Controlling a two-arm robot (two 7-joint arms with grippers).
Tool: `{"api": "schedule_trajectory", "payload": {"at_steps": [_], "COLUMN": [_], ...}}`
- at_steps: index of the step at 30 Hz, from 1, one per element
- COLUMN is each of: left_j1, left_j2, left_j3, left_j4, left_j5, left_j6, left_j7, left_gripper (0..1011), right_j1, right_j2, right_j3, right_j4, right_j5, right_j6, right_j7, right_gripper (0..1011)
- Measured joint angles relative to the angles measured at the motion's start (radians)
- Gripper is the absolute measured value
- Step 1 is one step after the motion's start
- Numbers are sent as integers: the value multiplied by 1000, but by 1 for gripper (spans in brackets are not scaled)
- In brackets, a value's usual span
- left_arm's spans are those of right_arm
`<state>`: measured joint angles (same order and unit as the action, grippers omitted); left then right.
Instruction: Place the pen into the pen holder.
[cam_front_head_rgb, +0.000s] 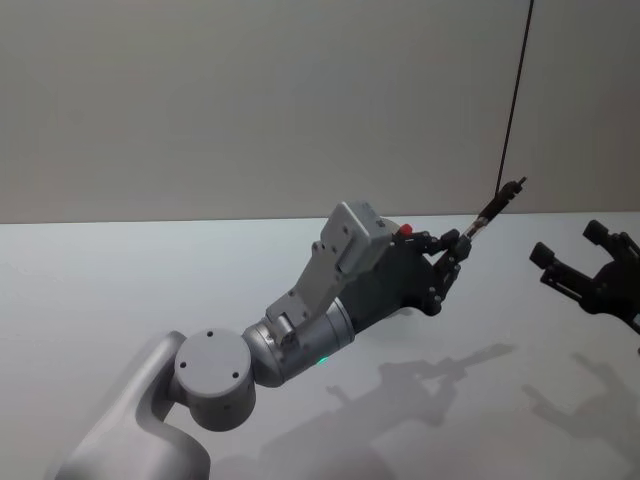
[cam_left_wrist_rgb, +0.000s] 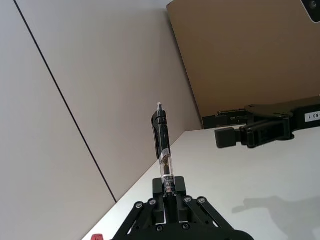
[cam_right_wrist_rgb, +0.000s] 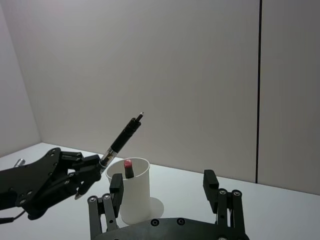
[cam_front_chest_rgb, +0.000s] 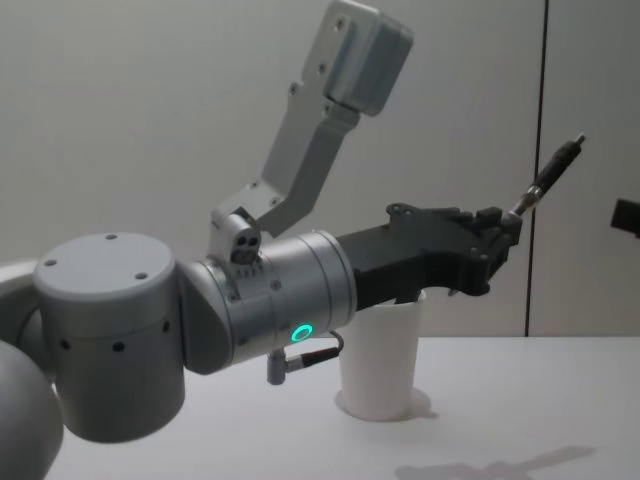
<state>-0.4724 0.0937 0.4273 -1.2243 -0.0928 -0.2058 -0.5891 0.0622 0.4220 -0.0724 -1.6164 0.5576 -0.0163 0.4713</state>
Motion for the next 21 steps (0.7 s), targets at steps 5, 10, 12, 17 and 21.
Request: {"api": "schedule_trajectory", "payload": {"at_steps": [5, 10, 12, 17, 21], "left_j1": [0, 0, 0, 0, 0], "left_j2": [0, 0, 0, 0, 0], "left_j3": [0, 0, 0, 0, 0], "left_j4": [0, 0, 0, 0, 0], "left_j5": [0, 0, 0, 0, 0], "left_j6": [0, 0, 0, 0, 0], "left_j7": [0, 0, 0, 0, 0], "left_gripper": [139, 139, 139, 139, 139], "right_j1": [4, 12, 18, 32, 50], "right_j2": [0, -3, -5, -12, -20], "right_j3": [6, 9, 10, 10, 6], "right_j4": [18, 42, 53, 84, 114], "right_j5": [54, 105, 129, 174, 208], "right_j6": [-16, -29, -35, -43, -44], "right_j7": [23, 43, 54, 75, 96], "right_gripper": [1002, 1002, 1002, 1002, 1002]}}
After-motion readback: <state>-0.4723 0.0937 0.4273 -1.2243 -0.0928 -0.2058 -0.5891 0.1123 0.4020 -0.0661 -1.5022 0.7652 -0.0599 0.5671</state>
